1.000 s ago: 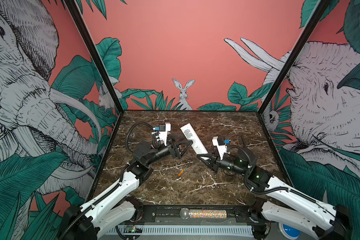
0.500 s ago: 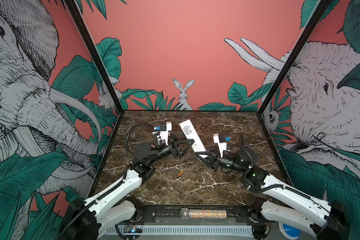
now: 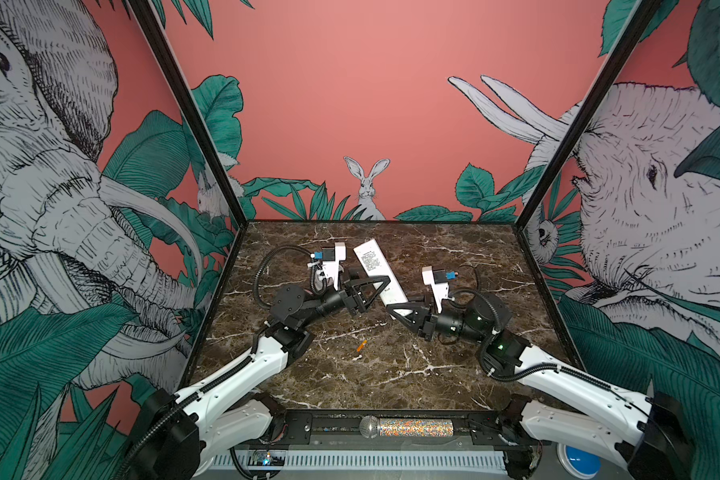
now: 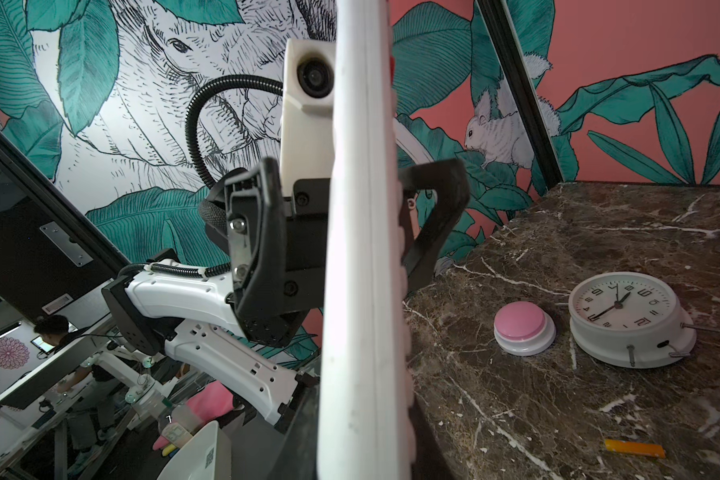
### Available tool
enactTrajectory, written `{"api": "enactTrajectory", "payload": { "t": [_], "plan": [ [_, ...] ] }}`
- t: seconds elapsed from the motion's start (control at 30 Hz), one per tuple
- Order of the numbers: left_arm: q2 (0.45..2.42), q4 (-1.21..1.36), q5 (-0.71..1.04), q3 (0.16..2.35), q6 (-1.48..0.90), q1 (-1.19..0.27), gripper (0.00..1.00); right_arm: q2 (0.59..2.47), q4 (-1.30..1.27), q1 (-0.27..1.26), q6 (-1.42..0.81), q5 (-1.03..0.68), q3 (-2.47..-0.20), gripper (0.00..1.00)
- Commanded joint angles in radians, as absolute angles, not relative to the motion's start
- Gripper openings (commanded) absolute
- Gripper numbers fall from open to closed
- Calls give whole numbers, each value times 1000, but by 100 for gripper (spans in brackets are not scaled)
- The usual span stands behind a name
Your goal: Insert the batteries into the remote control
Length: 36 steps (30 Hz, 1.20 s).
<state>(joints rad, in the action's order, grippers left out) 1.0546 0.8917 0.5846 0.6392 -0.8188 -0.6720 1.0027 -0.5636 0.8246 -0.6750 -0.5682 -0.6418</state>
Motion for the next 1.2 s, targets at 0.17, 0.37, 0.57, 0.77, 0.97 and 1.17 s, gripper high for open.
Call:
{"api": "enactTrajectory", "payload": {
  "t": [0.17, 0.37, 0.57, 0.77, 0.97, 1.17],
  "plan": [
    [1032, 938, 594, 666, -819, -675, 52, 1005, -661, 821, -700, -620, -646, 0],
    [1022, 929, 578, 658, -812, -676, 49, 1011, -660, 821, -702, -647, -647, 0],
    [1010, 916, 571, 654, -808, -676, 41, 1021, -666, 822, -704, -666, -646, 0],
    [1004, 900, 566, 646, -810, -675, 25, 1023, -653, 821, -695, -681, -650, 0],
    [997, 875, 562, 642, -799, -675, 14, 1019, -645, 821, -688, -680, -649, 12],
    [967, 785, 557, 648, -755, -676, 4, 1004, -579, 821, -646, -646, -650, 48]
  ]
}}
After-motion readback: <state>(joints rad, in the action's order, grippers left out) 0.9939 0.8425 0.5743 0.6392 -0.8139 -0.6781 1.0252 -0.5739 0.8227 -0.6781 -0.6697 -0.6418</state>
